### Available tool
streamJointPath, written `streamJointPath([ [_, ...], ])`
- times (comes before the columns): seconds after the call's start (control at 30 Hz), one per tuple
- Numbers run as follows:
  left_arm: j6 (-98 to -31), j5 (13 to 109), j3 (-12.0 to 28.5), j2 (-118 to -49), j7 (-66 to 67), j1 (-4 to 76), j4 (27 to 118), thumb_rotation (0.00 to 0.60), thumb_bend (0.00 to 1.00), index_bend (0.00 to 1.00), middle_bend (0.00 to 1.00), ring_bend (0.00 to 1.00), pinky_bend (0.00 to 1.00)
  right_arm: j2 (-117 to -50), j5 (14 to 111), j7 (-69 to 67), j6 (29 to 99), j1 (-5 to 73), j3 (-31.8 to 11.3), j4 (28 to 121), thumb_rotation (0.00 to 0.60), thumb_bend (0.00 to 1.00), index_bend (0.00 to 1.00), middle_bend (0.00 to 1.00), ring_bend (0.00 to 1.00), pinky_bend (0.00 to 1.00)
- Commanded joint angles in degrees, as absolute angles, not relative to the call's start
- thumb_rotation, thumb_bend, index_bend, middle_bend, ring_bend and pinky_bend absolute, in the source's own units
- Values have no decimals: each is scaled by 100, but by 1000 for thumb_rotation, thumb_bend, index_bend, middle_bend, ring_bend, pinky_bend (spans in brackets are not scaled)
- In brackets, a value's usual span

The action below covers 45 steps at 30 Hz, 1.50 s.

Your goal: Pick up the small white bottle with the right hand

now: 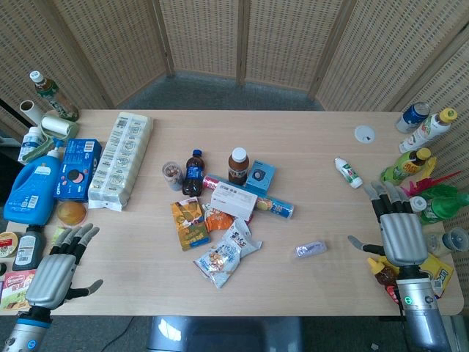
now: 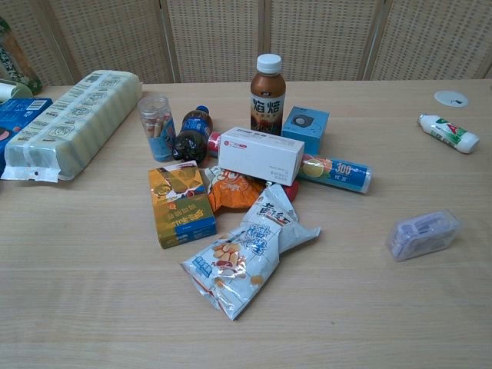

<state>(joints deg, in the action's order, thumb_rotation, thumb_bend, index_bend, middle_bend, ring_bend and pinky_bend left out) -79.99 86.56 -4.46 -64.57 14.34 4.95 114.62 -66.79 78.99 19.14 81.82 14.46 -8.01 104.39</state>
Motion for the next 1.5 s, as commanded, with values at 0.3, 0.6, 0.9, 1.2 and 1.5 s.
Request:
streamJointPath([
  [0.3, -8165, 8869, -515, -6399, 1360, 381, 11481, 600, 221, 89, 20, 0, 0, -6669, 7962, 1819, 8143, 1418, -762, 10487, 474, 63, 0, 2, 0, 0],
  [0.6, -8143, 8832, -473, -6403, 1320, 376, 11468, 600, 220, 89, 19, 0, 0, -6743, 7894, 1840, 7985, 1534, -840, 10548, 471, 64, 0, 0, 0, 0],
  [0.9, -7960, 8721, -403, -6486, 1411, 479, 11457, 600, 222, 89, 19, 0, 0, -6885, 7331, 2246, 7291, 2059, -1128, 10607, 474, 64, 0, 0, 0, 0],
  [1.2, -7913, 8622, -356, -6473, 1457, 511, 11460, 600, 221, 88, 19, 0, 0, -7110, 6086, 2794, 6394, 2990, -1753, 10102, 472, 62, 0, 0, 0, 0],
  [1.5, -7832, 8561, -335, -6525, 1496, 559, 11445, 600, 222, 88, 20, 0, 0, -7458, 4788, 3021, 5216, 4029, -2001, 9106, 469, 62, 0, 0, 0, 0],
])
